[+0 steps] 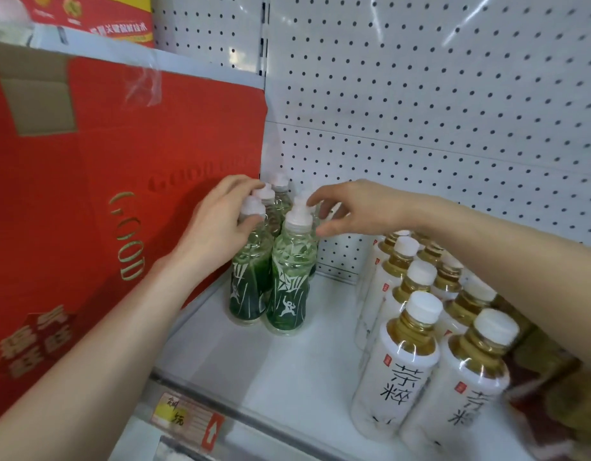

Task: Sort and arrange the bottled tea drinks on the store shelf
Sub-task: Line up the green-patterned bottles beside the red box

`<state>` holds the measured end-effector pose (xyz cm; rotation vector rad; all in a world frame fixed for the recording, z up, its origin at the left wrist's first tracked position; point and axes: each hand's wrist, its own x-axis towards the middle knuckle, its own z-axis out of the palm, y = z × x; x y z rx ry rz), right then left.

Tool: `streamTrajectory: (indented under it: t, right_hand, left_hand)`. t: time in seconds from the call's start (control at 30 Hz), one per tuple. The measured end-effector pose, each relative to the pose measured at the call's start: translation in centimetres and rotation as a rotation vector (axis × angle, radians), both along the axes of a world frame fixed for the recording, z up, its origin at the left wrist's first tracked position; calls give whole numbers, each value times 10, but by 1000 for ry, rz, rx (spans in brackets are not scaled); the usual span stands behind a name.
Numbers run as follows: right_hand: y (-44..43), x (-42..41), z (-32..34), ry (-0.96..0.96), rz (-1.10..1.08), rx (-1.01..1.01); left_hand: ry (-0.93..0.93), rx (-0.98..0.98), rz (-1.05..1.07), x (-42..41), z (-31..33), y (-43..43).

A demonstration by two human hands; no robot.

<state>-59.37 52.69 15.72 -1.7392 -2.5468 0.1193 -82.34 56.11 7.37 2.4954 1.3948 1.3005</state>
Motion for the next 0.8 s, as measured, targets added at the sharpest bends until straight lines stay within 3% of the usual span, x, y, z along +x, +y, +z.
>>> streamTrajectory:
  t: [0.1,0.17,0.3,0.4,0.53,0.8]
  right_hand:
    - [-37,19,7,44,-77,110]
    - [-70,36,6,75,-140,215]
    - [-147,68,-31,342,-302,603]
    - [-192,72,-84,469,-482,818]
    - [-207,61,-130,555,-574,774]
    - [-207,78,-121,668,-528,625]
  left_hand:
    - [-83,139,-15,12,5,-27]
    - [-139,149,-145,27,4,-51]
    - [-208,-20,-473,70,-23,-103]
    - [-160,-163,-561,103,-51,-131]
    - [-189,-208,-559,128,-69,-142]
    - [-217,-223,-519,129,-67,-144]
